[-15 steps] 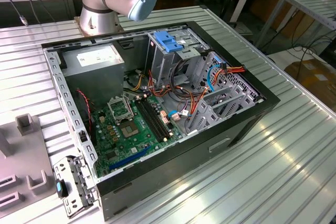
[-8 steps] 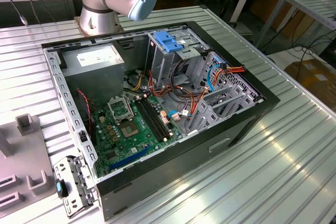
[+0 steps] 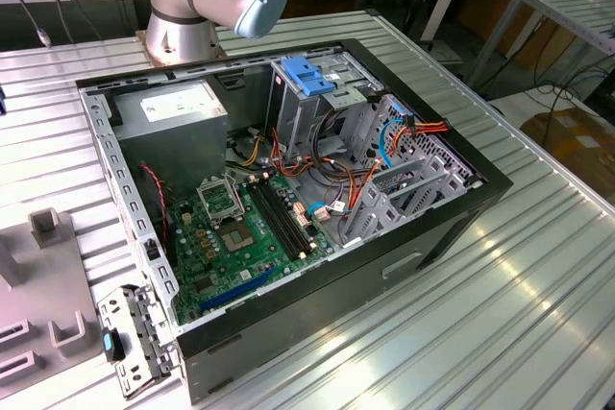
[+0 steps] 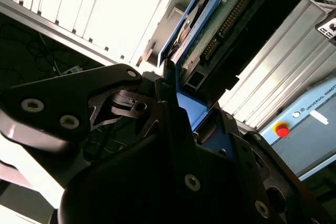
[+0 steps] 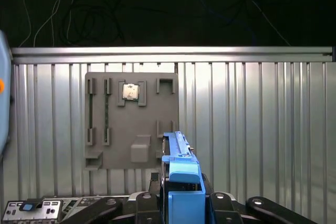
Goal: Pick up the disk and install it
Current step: 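Pick up the disk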
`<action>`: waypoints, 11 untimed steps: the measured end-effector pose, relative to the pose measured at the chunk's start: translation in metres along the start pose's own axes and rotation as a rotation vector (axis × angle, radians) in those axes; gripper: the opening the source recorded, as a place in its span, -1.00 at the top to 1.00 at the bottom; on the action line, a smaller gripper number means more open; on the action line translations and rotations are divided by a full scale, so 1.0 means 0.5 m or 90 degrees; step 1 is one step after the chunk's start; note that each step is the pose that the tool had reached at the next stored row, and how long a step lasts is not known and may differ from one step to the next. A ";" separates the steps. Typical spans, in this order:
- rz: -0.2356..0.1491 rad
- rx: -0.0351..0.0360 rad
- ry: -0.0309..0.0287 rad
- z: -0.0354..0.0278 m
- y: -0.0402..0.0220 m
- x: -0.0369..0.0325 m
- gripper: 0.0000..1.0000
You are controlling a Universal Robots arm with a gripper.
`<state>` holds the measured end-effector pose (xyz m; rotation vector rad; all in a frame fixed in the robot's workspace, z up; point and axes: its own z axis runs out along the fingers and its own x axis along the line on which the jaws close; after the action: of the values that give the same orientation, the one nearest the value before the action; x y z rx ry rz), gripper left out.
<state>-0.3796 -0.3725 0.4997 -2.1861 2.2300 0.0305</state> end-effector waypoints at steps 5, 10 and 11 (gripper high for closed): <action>0.000 0.0000 0.0000 0.000 -0.007 0.000 0.26; 0.000 0.0000 0.0000 0.000 -0.014 0.000 0.26; 0.000 0.0000 0.0000 0.000 -0.015 0.000 0.26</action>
<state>-0.3719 -0.3725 0.4997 -2.1861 2.2300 0.0306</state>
